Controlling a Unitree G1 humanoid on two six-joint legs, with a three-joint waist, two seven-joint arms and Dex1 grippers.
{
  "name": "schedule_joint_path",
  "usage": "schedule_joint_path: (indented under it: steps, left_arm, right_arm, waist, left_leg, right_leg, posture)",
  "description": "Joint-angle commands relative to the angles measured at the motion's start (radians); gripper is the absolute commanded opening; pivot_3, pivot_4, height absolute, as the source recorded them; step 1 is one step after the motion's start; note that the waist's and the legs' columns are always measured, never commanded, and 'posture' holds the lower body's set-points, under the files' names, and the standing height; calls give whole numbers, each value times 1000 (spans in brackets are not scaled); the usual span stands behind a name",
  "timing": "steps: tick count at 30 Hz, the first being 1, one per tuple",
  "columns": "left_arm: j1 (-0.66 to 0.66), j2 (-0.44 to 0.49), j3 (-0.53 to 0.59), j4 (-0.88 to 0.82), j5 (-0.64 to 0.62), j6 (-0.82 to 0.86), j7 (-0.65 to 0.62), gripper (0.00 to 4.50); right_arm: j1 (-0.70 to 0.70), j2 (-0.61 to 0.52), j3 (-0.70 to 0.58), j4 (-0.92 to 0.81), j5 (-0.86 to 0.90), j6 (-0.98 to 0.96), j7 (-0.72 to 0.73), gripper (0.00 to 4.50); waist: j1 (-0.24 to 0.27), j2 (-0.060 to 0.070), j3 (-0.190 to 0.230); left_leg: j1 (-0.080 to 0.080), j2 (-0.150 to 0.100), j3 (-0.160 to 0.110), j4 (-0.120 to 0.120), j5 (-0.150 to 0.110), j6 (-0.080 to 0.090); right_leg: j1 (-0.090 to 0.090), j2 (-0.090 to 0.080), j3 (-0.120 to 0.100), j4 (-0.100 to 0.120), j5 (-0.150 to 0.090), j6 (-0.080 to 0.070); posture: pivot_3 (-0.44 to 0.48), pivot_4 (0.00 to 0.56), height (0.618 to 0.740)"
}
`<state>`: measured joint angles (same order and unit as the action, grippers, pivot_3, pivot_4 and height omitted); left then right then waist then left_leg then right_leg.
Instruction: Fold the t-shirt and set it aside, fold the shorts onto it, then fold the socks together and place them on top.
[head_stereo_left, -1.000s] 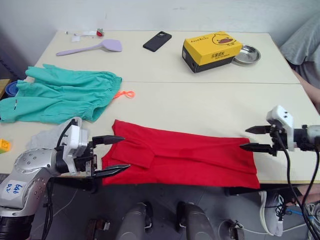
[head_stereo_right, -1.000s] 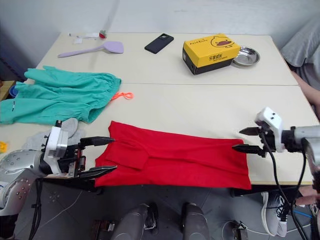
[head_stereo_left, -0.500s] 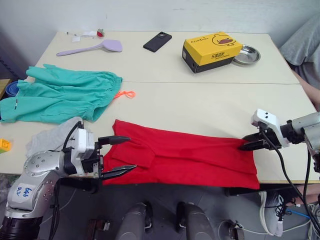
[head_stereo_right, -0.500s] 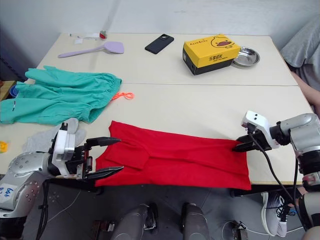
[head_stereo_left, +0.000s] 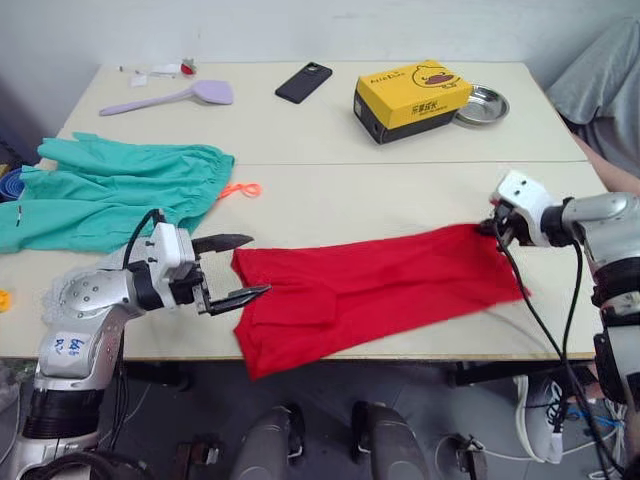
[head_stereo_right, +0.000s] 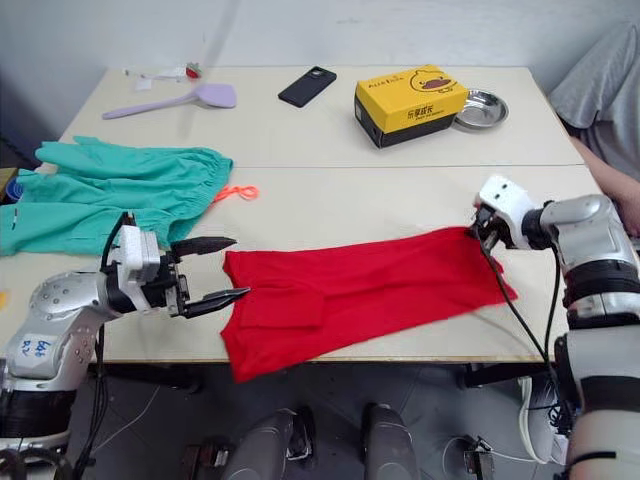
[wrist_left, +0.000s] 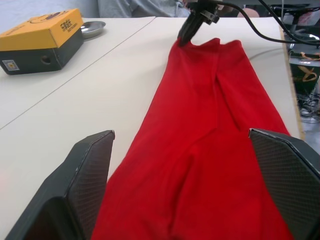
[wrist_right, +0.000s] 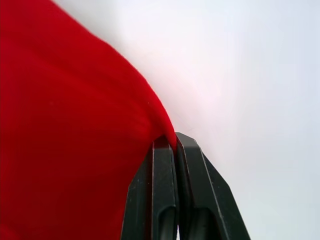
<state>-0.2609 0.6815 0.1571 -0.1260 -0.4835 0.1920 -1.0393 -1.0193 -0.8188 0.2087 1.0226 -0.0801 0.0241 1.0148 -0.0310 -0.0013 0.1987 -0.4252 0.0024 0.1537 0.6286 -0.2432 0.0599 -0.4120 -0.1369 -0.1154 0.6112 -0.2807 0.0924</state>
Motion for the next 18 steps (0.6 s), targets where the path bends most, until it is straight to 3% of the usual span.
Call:
schedule_joint_path:
  steps: [1, 6, 9, 14, 18]
  left_arm:
    - [-32, -1, 9, 32, 23, -40, 10, 4500]
    - [-68, -21, -6, 66, 45, -62, 29, 4500]
    - [-76, -32, -16, 70, 38, -50, 27, 4500]
    - [-79, -35, -24, 65, 0, 25, 7, 4500]
    - [-119, -41, -19, 113, 45, -4, 42, 4500]
  right_arm:
    - [-54, 11, -34, 81, -33, -128, -110, 27]
    - [-76, 41, -57, 145, -21, -136, -79, 27]
    - [-75, 34, -68, 151, -17, -130, -26, 600]
    - [-46, -10, -126, 116, 21, -186, 55, 2287]
    - [6, -77, -190, 22, 84, -44, 148, 3710]
  waist:
    - [-1, 0, 0]
    - [0, 0, 0]
    - [0, 0, 0]
    - [-1, 0, 0]
    - [2, 0, 0]
  left_leg:
    - [0, 0, 0, 0, 0, 0]
    - [0, 1, 2, 2, 1, 1]
    - [0, 1, 2, 3, 1, 2]
    - [1, 2, 2, 2, 1, 2]
    - [1, 2, 2, 3, 2, 4]
  right_leg:
    - [0, 1, 0, 0, 0, 0]
    - [1, 2, 1, 1, 0, 0]
    - [1, 2, 2, 2, 0, 0]
    - [1, 3, 2, 2, 0, 0]
    - [1, 3, 2, 2, 0, 0]
  posture:
    - [0, 150, 740]
    - [0, 150, 740]
    - [0, 150, 740]
    - [0, 150, 740]
    - [0, 150, 740]
